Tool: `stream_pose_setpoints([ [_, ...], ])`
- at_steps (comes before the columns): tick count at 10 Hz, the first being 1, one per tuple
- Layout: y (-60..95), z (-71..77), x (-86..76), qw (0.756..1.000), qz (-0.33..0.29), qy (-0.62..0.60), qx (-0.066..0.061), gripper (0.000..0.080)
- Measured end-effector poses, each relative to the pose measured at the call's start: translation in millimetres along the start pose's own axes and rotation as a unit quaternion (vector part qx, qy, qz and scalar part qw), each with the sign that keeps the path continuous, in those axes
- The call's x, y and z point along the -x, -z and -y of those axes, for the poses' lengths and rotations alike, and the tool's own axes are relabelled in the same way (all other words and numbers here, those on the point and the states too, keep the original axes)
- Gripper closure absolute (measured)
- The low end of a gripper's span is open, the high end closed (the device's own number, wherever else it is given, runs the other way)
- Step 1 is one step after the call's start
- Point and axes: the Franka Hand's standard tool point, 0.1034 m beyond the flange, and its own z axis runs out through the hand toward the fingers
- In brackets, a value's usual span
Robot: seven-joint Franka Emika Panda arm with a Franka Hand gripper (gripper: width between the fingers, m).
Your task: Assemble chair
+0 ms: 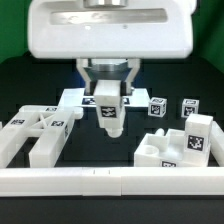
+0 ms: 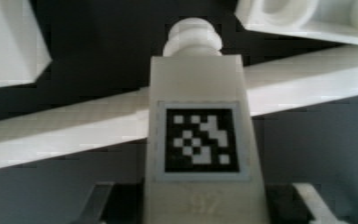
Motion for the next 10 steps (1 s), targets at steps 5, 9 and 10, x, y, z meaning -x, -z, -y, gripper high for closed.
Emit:
stream_pose_setpoints([
  [5, -2.0, 39.7, 10.0, 0.999, -0.011, -0.045, -0.012, 0.0509],
  [9, -2.9, 49.2, 4.2, 0.995, -0.09, -0.033, -0.015, 0.0509],
  [10, -4.6, 53.8, 14.7, 0.991, -0.133, -0.024, -0.014, 0.0509],
])
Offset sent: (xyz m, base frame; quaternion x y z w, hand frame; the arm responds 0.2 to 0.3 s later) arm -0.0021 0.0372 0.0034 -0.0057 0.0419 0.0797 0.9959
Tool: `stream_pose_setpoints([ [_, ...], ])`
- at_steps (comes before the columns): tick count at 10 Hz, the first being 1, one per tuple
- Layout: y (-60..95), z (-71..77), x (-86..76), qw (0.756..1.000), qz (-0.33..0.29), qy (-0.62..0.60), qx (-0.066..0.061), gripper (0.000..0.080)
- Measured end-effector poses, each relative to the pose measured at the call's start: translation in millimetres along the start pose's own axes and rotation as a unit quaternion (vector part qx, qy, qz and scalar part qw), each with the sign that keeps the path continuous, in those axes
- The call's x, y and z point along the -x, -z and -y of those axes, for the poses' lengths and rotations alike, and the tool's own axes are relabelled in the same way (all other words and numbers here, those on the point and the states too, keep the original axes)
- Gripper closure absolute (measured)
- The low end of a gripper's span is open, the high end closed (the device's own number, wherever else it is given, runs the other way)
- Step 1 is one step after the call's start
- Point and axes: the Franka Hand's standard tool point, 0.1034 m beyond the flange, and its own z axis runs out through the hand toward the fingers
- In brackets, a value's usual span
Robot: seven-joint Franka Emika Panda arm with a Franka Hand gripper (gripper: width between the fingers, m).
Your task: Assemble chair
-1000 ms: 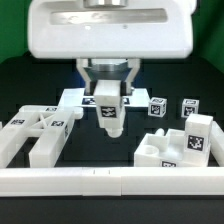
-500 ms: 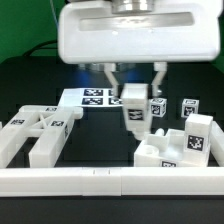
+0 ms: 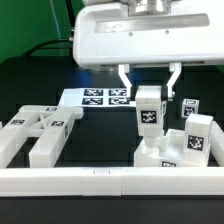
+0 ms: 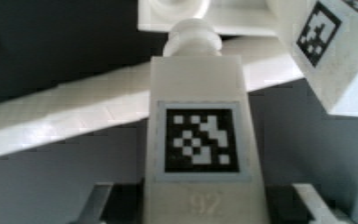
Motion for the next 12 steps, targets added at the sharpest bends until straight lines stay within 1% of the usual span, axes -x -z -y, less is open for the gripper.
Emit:
stream_pose_setpoints([
  [1, 2.0, 5.1, 7.0, 1.0, -0.017, 0.001, -0.002, 0.0509],
  [2, 2.5, 6.4, 11.6, 0.999, -0.035, 0.024, -0.002, 0.0509],
  [3, 0.0, 0.7, 13.9, 0.997, -0.027, 0.073, 0.004, 0.0509],
  [7, -0.3, -1.0, 13.7, 0.997, -0.027, 0.068, 0.006, 0.0509],
  [8, -0.8, -5.6, 14.5, 0.997, -0.026, 0.071, 0.008, 0.0509],
  [9, -1.0, -6.5, 14.5, 0.997, -0.026, 0.071, 0.009, 0.0509],
  [12, -3.0, -5.5, 15.7, 0.997, -0.024, 0.072, 0.009, 0.0509],
])
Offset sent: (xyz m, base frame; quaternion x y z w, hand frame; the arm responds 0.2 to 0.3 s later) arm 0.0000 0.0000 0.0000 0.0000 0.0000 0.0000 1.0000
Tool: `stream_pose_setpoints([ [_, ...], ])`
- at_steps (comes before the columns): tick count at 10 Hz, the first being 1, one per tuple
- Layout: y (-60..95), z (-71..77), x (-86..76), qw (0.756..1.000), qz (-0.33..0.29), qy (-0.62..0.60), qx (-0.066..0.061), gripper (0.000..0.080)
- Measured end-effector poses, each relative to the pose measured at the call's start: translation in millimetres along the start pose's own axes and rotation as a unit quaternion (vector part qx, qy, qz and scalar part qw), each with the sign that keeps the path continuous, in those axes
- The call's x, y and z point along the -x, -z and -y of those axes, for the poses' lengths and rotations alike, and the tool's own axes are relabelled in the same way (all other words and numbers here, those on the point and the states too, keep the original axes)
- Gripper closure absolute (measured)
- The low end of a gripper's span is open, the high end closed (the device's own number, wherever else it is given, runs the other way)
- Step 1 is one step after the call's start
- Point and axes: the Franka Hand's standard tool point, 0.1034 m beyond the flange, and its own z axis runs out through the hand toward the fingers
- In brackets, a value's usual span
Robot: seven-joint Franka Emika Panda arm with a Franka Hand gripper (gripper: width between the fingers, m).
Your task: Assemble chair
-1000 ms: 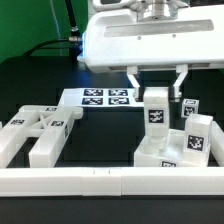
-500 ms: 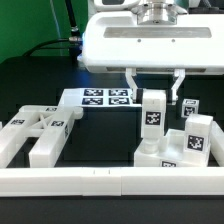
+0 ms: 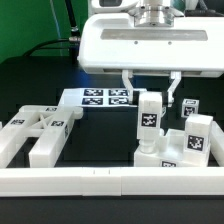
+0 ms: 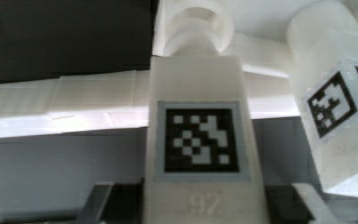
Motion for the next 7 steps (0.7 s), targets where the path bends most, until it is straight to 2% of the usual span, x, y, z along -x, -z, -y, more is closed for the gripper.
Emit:
stream_pose_setpoints([
  [7, -11.5, 11.7, 17.1, 1.0, -0.003, 0.016, 0.002, 0.0509],
])
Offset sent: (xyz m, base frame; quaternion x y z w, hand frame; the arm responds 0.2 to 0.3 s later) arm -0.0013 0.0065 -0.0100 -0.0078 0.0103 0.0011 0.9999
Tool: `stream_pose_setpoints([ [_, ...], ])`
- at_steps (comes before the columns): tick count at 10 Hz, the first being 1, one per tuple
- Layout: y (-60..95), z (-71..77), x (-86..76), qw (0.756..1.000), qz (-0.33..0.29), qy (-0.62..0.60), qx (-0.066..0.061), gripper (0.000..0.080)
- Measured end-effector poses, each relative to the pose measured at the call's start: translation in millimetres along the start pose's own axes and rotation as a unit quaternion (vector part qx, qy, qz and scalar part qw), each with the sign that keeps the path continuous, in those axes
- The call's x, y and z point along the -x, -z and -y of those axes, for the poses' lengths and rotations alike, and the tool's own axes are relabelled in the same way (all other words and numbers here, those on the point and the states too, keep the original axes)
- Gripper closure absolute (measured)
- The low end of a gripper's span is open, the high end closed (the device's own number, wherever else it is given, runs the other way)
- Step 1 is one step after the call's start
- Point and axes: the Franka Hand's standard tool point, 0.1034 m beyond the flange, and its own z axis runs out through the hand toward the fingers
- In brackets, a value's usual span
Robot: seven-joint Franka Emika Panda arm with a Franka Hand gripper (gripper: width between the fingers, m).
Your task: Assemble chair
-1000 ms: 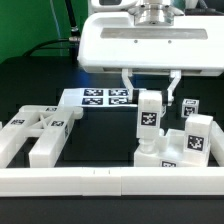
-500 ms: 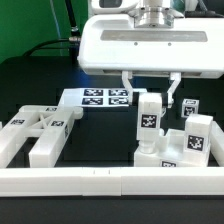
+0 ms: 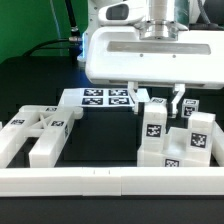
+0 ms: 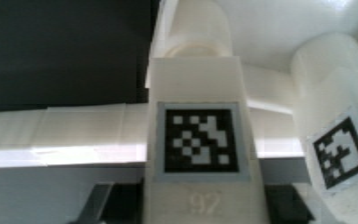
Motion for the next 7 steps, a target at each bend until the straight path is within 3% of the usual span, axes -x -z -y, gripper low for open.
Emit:
stream_pose_setpoints([
  [6, -2.1, 1.8, 0.8, 1.0, -0.003, 0.006, 0.0, 0.0508],
  [7, -2.2, 1.8, 0.9, 1.0, -0.003, 0.006, 0.0, 0.0333],
])
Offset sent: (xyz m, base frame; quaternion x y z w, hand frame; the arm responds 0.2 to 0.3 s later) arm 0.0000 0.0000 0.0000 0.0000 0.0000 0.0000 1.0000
